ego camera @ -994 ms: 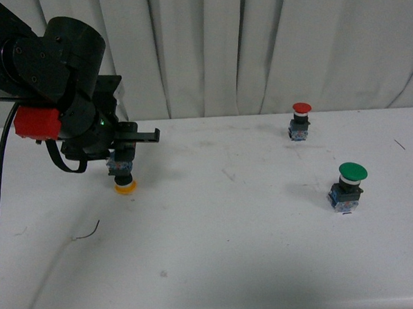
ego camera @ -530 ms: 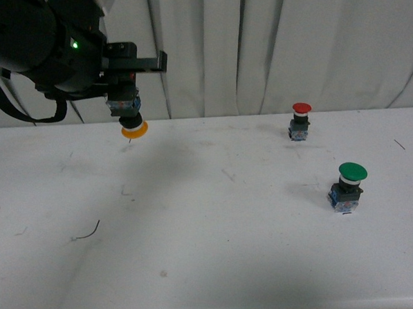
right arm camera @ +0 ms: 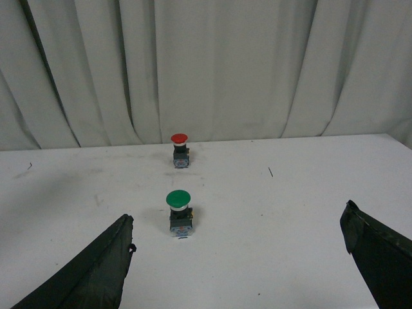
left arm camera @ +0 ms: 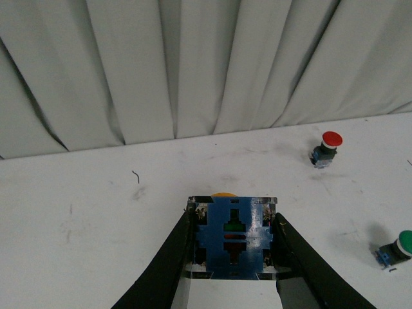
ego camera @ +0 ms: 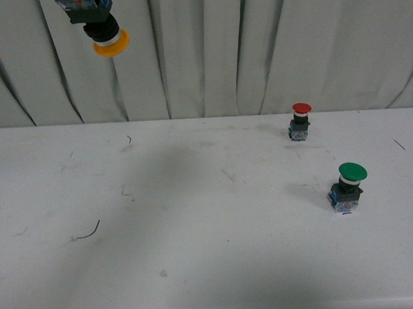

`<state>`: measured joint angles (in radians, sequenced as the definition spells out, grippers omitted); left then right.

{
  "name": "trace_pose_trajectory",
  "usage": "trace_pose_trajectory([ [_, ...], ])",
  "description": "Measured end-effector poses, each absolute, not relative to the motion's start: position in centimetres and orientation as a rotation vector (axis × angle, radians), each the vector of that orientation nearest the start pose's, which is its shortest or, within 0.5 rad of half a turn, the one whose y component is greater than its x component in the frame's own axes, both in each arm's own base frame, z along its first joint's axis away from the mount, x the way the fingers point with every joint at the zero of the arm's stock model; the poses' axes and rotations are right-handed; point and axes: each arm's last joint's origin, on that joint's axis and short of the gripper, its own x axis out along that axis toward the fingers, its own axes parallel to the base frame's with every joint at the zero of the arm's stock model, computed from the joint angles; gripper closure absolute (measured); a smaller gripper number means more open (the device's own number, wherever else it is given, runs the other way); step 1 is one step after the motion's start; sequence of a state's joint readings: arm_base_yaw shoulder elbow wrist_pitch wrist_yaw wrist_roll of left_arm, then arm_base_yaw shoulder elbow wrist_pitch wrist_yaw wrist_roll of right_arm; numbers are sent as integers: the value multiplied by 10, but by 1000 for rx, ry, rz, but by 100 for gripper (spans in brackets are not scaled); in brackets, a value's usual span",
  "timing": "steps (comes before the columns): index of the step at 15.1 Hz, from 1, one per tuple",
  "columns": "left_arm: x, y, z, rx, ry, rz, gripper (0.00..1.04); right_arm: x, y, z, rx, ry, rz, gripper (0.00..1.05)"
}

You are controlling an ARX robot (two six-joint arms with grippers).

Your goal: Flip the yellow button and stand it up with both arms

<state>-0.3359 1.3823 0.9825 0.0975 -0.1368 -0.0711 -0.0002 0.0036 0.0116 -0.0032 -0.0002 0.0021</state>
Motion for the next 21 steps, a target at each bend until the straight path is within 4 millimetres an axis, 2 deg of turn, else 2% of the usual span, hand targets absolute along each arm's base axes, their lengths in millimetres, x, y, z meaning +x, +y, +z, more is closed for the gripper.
trace_pose_trajectory([
  [3,297,-94,302,-96,231,-270,74,97,0,167,2,-5,0,6],
  [5,293,-88,306,-252,196,-403,74,97,0,167,2,-5,0,6],
  [9,289,-86,297,-549,160,-720,74,97,0,167,2,-5,0,6],
  [10,291,-88,292,-613,150,-778,74,97,0,167,2,-5,0,6],
  [13,294,-90,251,-875,205,-864,74,97,0,167,2,-5,0,6],
  [14,276,-91,241,-959,200,-863,74,97,0,167,2,-5,-1,6],
  [15,255,-98,241,-1016,182,-912,74,97,0,167,2,-4,0,6],
  [16,246,-104,247,-1050,165,-966,74,97,0,167,2,-5,0,6],
  [21,244,-111,247,-1103,191,-937,75,97,0,167,2,-5,0,6],
])
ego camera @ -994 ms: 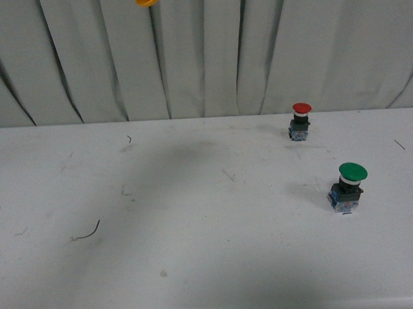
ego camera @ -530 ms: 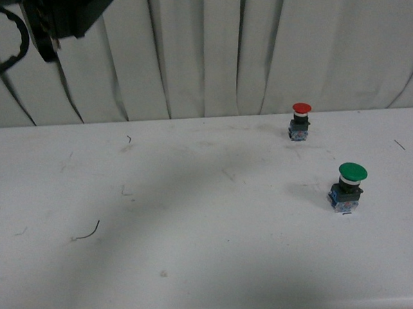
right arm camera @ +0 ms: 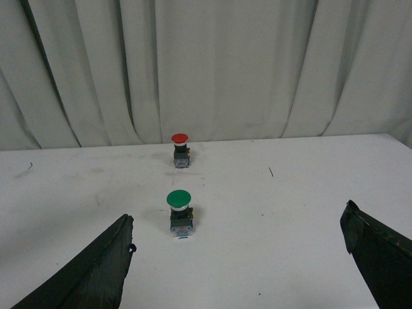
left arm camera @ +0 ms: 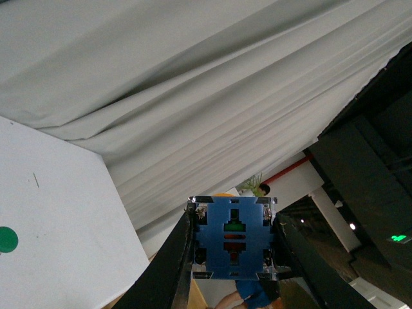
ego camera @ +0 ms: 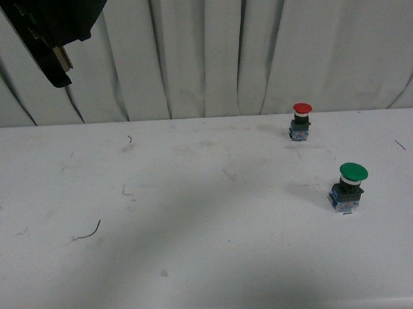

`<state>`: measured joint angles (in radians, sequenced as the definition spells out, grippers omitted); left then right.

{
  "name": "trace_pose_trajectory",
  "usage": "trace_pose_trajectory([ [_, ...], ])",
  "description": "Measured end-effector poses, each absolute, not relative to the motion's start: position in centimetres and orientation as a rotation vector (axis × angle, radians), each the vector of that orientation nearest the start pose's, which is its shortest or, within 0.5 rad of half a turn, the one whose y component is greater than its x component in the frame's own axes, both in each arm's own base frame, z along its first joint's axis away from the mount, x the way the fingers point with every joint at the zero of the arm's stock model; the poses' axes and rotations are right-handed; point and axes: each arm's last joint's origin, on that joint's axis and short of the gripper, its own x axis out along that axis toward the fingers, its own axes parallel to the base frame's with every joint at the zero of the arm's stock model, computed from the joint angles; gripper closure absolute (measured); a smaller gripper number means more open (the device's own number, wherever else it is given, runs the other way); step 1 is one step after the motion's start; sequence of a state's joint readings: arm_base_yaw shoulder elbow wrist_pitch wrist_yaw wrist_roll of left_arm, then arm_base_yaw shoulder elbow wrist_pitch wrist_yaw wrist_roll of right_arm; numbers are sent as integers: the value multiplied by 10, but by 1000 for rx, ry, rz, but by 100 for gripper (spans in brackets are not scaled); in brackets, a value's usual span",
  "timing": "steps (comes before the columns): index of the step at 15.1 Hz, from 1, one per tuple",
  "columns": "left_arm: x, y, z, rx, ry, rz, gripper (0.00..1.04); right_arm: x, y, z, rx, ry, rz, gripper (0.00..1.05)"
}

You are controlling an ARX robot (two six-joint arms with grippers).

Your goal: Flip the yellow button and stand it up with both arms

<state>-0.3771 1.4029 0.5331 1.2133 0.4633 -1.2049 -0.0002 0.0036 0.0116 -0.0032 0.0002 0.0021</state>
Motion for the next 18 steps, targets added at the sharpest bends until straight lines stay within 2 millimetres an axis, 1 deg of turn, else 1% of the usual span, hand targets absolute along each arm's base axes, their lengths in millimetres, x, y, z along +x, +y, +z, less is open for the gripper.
trace_pose_trajectory([
  [4,250,-119,245,-1100,219,-919,75,97,0,167,2,-5,0,6],
  [6,253,-122,244,-1086,222,-906,75,100,-7,183,-31,-160,109,6],
  [8,254,-123,243,-1080,227,-900,75,121,-22,189,-49,-162,147,6],
  [9,255,-124,243,-1078,226,-895,75,140,-28,203,-65,-205,144,6],
  [10,255,-124,243,-1075,226,-884,75,168,-32,224,-84,-273,165,6],
  [11,256,-125,242,-1075,230,-879,75,196,-33,237,-89,-315,175,6],
  [12,256,-125,241,-1073,231,-877,75,232,-32,242,-81,-314,180,6],
  [13,256,-125,241,-1073,233,-866,75,269,-32,237,-54,-239,169,6],
  [14,257,-125,241,-1074,231,-863,75,303,-32,229,-40,-188,155,6],
  [15,257,-124,240,-1073,234,-856,75,327,-32,226,-29,-161,161,6],
  [16,257,-123,240,-1073,234,-854,75,334,-26,232,-7,-179,192,6],
  [17,258,-122,240,-1073,232,-850,75,331,-19,243,18,-229,250,6],
  [18,258,-122,240,-1072,233,-850,75,322,-10,259,59,-304,329,6],
])
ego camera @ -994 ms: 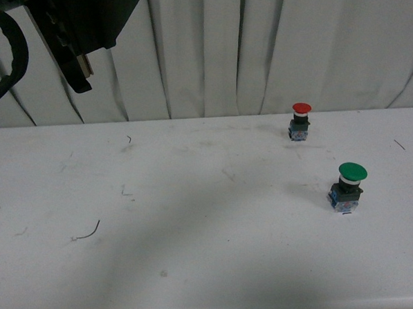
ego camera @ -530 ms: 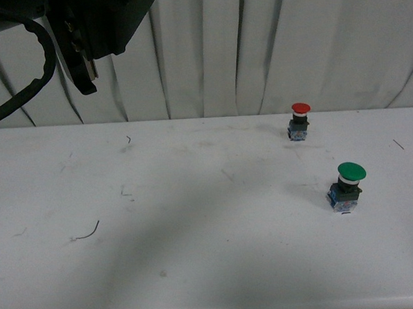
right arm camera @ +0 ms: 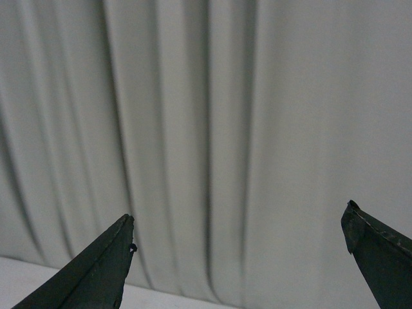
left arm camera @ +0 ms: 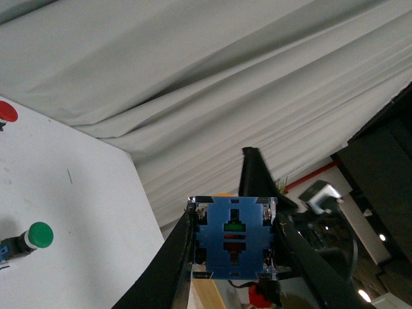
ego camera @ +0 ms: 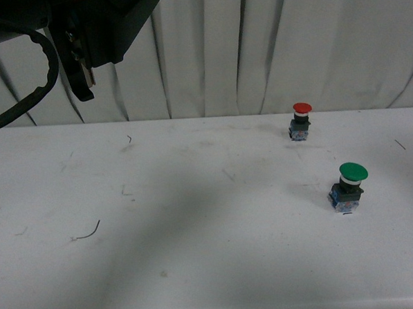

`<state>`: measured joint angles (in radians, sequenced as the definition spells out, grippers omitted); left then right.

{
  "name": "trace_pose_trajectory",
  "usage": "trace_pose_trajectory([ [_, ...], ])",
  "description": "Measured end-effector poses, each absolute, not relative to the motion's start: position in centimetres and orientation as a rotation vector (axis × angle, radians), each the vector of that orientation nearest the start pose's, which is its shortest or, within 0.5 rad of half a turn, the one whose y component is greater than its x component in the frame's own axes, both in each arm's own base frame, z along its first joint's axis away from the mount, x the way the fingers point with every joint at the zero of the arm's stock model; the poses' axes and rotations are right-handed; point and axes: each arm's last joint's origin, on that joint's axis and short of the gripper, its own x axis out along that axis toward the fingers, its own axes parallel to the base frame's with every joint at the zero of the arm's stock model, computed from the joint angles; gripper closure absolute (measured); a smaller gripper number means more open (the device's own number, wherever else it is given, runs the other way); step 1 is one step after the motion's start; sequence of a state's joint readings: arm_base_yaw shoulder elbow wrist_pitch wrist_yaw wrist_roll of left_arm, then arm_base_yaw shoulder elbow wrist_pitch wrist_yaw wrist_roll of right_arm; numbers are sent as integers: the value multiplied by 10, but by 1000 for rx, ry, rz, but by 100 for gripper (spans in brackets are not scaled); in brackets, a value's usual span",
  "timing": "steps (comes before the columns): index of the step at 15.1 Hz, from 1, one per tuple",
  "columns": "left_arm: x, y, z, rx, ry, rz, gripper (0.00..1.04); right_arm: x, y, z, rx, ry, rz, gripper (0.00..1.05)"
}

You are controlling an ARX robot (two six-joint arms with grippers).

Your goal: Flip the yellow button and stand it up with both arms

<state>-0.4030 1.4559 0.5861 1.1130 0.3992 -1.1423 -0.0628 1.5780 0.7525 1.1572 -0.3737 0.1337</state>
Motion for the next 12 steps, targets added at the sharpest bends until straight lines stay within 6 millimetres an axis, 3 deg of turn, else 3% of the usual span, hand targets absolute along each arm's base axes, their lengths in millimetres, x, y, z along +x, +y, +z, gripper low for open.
trace_pose_trajectory([
  [2,258,-123,239,-1066,239,-846,75,295,5,267,198,-362,536,6],
  [4,258,-125,241,-1053,235,-856,75,285,10,239,470,-147,693,6],
  [7,258,-127,243,-1048,230,-863,75,287,16,204,885,154,740,6],
  [9,260,-127,243,-1047,228,-856,75,288,19,205,1076,229,738,6],
  [12,260,-131,241,-1035,242,-859,75,292,37,214,1175,265,788,6],
])
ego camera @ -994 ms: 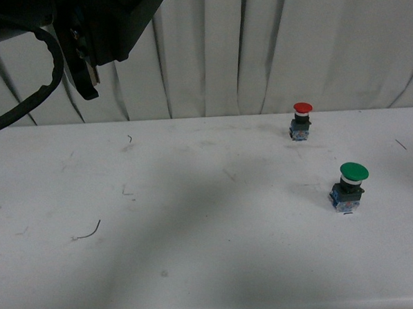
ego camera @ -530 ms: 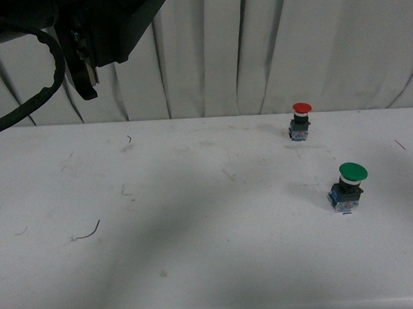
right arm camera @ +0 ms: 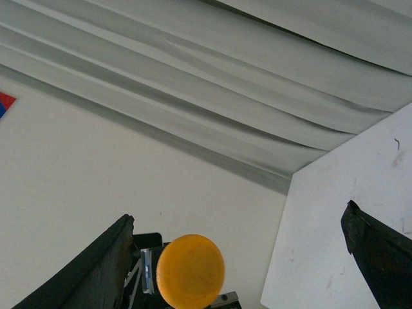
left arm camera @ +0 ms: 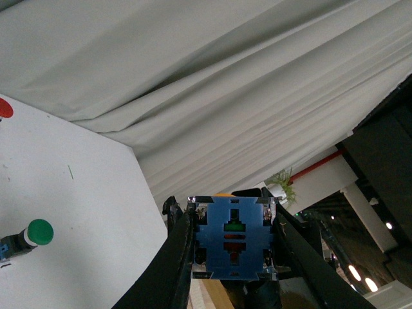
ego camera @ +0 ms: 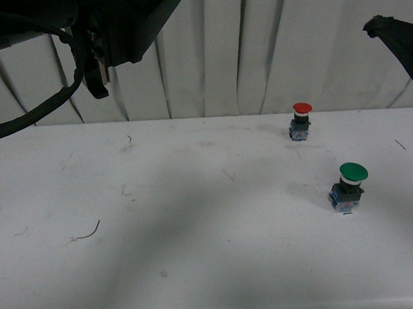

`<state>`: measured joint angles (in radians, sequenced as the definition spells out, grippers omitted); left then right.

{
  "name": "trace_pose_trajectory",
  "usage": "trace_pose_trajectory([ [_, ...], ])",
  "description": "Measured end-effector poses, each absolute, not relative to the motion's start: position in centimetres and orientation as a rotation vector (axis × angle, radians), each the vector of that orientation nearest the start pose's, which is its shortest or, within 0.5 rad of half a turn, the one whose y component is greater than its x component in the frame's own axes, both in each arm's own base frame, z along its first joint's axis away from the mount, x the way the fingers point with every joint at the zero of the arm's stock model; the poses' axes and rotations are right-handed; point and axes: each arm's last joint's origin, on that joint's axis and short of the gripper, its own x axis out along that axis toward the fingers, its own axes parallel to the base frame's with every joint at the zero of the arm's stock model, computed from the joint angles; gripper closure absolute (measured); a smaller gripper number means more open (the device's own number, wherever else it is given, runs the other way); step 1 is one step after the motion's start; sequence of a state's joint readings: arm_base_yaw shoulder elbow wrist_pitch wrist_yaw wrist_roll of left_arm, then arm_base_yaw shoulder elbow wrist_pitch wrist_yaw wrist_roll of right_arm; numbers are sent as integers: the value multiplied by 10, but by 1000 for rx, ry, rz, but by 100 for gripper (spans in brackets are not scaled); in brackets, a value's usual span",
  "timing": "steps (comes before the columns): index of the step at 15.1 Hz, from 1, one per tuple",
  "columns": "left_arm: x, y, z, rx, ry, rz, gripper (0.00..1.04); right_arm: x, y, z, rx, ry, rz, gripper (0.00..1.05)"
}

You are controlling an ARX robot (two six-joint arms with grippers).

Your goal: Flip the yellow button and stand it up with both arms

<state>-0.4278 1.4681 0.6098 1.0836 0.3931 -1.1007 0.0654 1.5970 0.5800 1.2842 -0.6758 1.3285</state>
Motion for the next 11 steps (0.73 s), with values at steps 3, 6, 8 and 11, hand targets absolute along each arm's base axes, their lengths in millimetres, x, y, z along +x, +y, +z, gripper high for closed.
trace_pose_trajectory([
  [3,261,-131,242,-1030,239,-859,75,299,50,226,1203,248,823,6],
  [6,261,-131,242,-1027,239,-859,75,308,72,222,1241,301,857,6],
  [8,261,-131,242,-1027,239,-859,75,308,90,219,1245,360,912,6],
  [11,262,-129,242,-1027,233,-851,75,299,106,220,1204,383,967,6],
])
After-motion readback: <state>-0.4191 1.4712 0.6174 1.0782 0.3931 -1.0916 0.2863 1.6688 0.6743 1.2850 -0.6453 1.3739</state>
